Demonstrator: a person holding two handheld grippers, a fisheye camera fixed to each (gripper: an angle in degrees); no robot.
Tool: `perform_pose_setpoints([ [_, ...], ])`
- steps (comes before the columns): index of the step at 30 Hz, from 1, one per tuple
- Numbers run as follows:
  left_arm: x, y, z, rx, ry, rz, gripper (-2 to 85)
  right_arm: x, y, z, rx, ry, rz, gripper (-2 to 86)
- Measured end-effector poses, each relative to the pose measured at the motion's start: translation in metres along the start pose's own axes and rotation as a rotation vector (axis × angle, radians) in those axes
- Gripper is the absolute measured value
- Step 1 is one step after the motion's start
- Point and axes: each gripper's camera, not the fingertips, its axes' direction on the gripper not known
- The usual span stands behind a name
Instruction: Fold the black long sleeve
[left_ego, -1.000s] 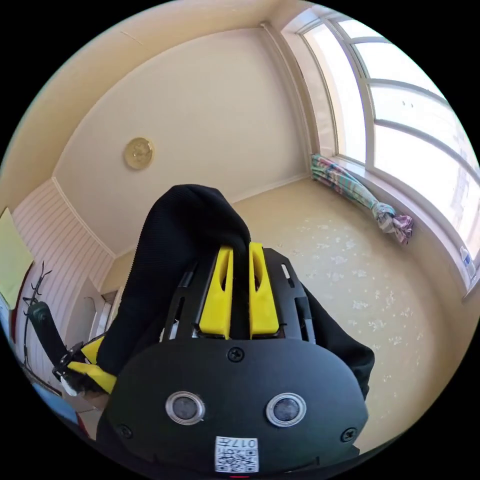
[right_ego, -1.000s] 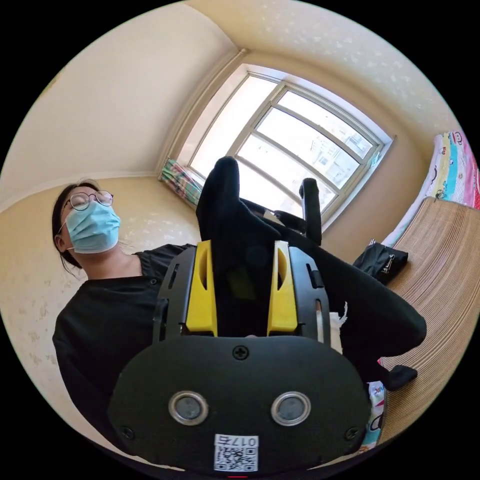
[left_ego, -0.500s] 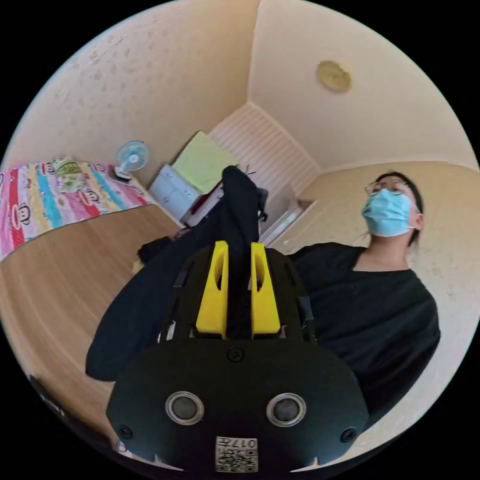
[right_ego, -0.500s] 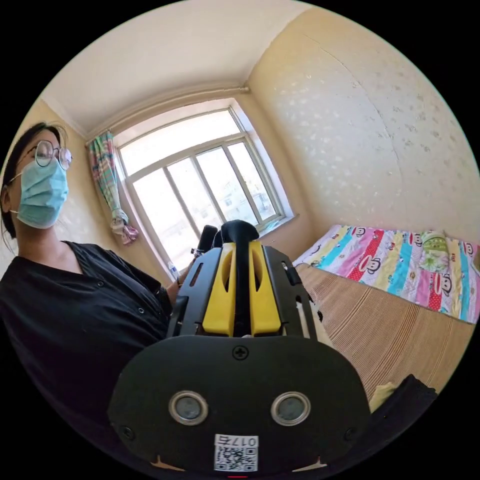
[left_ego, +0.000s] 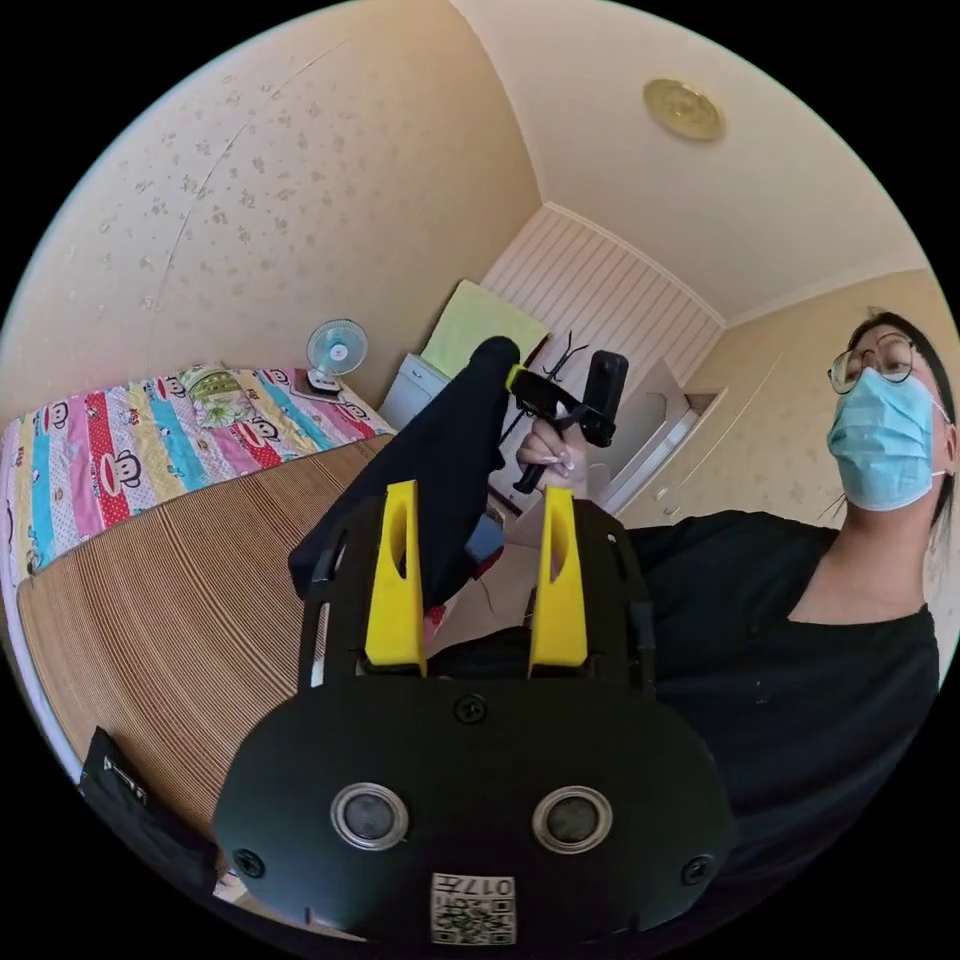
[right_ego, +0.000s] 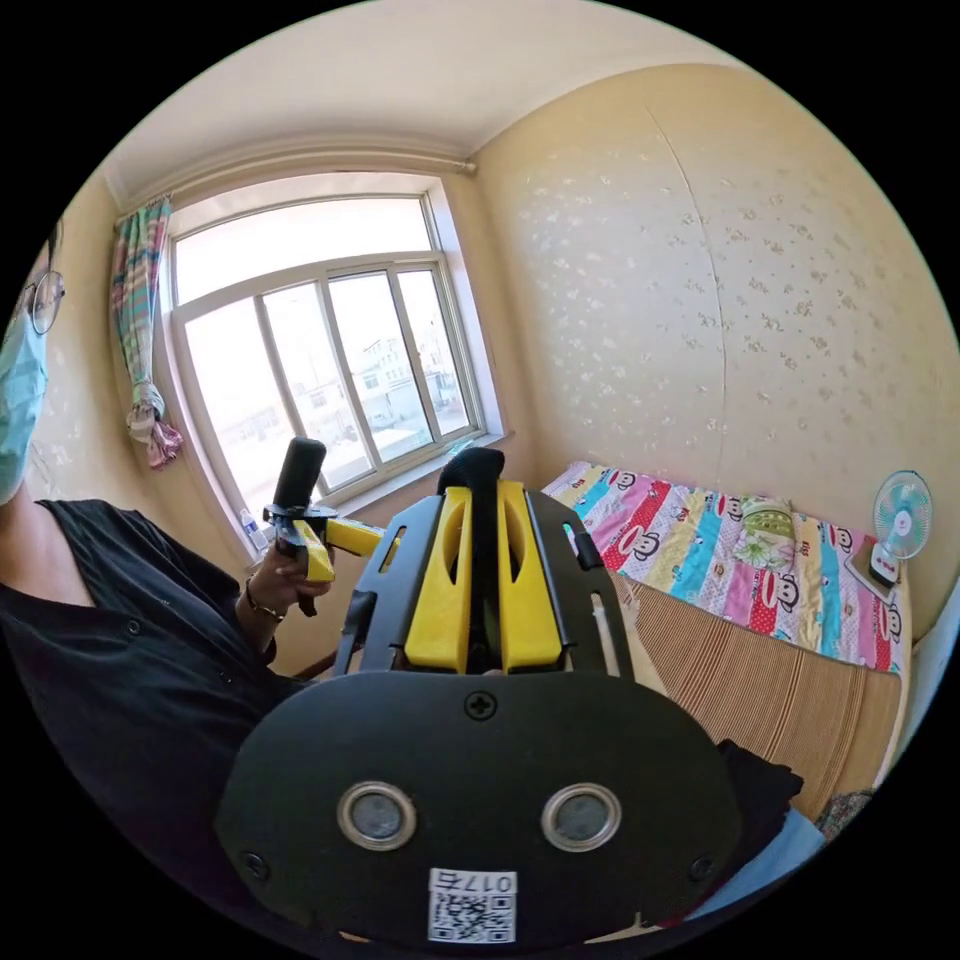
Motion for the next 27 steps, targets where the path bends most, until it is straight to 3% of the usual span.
perform_pose_setpoints([
  [3,0.024,-0.001,0.039,-0.053,-0.199,-0.018,18.1,-0.014,0.0,-0.001,0.005,0.0,0.007,3.2],
  [5,0.032,0.001,0.052,-0.065,-0.235,-0.019,17.4,-0.023,0.001,-0.011,0.039,-0.029,-0.003,3.5],
  [9,0.047,0.007,0.05,0.006,-0.102,0.039,4.6,-0.029,0.003,-0.03,0.08,-0.031,-0.006,3.9],
  [15,0.054,0.006,-0.013,0.266,-0.018,0.009,3.8,-0.006,0.044,-0.054,0.057,0.009,0.069,6.0],
  [22,0.108,-0.01,-0.039,0.286,-0.103,0.141,3.7,0.031,0.14,-0.04,-0.101,-0.415,0.232,6.5],
  [27,0.155,-0.009,-0.098,0.371,-0.06,0.278,3.8,0.028,0.181,-0.027,-0.099,-0.439,0.28,10.3],
])
